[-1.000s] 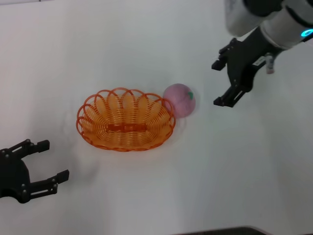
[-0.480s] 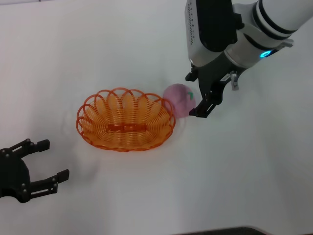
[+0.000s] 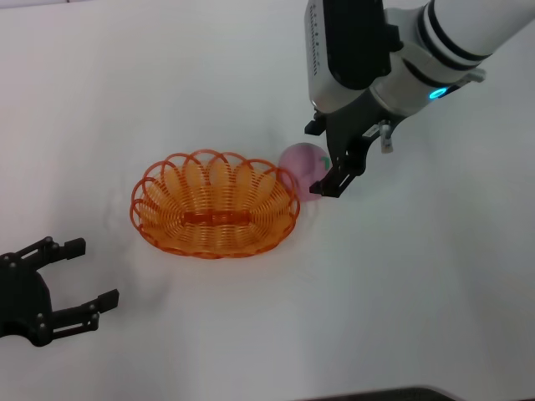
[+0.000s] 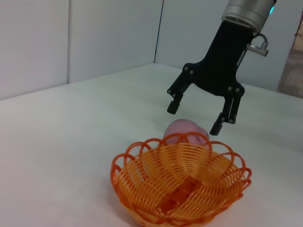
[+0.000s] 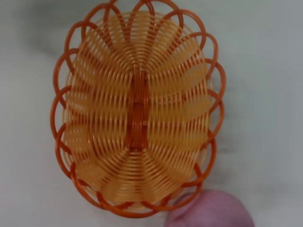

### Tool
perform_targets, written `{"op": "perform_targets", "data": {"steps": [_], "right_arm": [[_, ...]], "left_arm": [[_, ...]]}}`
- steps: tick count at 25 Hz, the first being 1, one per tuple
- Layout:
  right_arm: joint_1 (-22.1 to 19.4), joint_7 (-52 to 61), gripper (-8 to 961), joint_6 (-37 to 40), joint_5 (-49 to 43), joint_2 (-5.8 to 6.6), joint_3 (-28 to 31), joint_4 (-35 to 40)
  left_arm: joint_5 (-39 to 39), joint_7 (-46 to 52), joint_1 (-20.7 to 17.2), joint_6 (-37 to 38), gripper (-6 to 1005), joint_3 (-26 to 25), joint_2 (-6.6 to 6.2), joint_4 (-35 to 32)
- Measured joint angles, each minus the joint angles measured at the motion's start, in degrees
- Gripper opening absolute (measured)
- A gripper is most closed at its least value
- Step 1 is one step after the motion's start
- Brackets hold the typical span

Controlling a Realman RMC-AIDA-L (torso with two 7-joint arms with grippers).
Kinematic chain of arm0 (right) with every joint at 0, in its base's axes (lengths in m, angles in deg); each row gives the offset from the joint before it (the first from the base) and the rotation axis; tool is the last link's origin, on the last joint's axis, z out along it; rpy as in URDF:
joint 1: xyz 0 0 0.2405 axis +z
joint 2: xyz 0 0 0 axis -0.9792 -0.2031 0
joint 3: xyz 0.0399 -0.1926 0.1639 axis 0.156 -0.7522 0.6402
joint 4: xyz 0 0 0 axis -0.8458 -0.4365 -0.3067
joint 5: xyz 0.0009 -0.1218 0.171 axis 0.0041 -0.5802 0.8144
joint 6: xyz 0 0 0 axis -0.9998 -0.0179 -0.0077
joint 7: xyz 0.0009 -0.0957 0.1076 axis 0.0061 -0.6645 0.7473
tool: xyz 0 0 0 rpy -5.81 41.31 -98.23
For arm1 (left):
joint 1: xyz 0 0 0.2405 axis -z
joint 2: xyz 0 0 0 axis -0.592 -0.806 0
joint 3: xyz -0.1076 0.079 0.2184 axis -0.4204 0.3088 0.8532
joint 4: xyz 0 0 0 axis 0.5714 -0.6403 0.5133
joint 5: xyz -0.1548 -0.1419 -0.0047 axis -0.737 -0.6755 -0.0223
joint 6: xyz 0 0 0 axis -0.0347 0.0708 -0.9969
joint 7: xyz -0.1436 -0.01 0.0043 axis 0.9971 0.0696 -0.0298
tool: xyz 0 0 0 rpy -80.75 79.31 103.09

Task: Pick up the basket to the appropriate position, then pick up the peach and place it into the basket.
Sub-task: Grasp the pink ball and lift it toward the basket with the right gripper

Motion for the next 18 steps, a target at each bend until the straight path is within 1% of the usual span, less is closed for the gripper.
{"op": "perform_targets", "data": {"steps": [7,18], "right_arm": [[1.3,0.0,788,-2.6,0.8,0.14,-1.7,-3.8],[1.6,0.2,783,-3.7,1.8,0.11,-2.0,-4.8]], "left_arm": [[0.0,0.0,0.0,0.1,888,0.0,0.0,0.0],[0.1,0.1,0.0,0.1,888,0.0,0.0,0.0]]}}
